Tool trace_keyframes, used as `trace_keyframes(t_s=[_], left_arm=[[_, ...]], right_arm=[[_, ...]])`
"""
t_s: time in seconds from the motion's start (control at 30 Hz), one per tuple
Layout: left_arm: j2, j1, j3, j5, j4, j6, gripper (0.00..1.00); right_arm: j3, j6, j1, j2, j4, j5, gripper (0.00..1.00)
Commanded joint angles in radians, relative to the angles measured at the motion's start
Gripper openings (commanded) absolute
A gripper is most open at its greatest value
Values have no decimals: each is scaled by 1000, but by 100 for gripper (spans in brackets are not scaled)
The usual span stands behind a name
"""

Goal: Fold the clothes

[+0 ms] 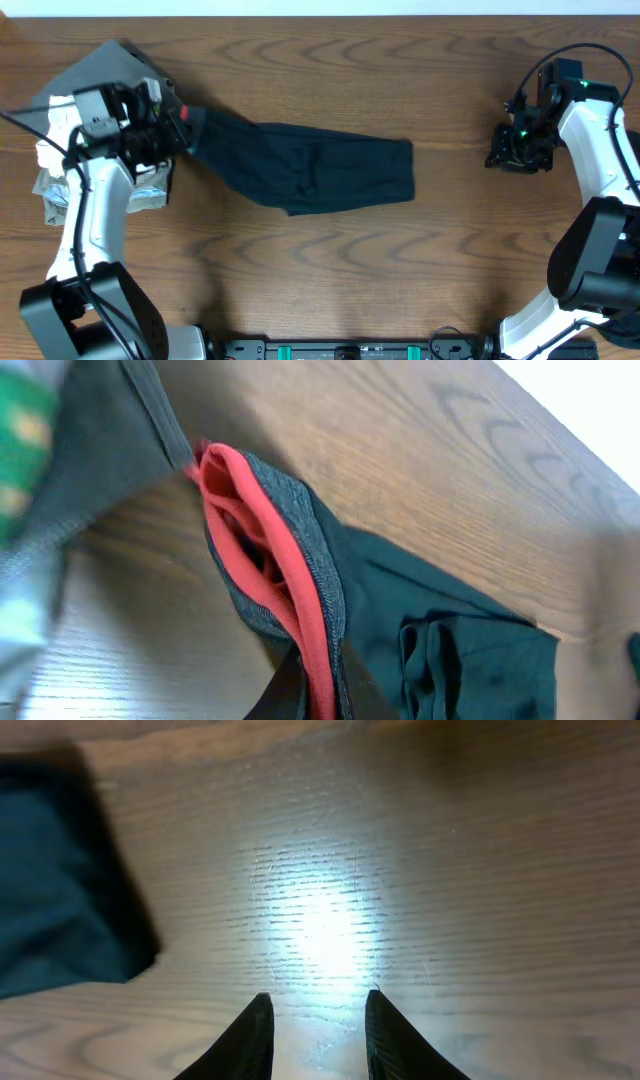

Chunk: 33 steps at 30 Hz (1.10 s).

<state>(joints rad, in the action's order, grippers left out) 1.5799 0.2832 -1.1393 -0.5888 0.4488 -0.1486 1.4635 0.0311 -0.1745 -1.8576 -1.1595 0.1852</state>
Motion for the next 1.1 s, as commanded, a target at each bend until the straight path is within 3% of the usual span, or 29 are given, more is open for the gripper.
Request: trace_keyframes(t_s=[0.0, 0.37, 1.07], left_arm=[[-25, -18, -73, 81, 38, 87, 6], [-25, -241, -108, 183, 131, 168, 6], [-58, -531, -130, 171, 115, 101, 6]], right_arm=[[10, -10, -8, 12, -6, -2, 29], [10, -10, -8, 12, -20, -2, 29], [10, -10, -8, 12, -30, -2, 29]])
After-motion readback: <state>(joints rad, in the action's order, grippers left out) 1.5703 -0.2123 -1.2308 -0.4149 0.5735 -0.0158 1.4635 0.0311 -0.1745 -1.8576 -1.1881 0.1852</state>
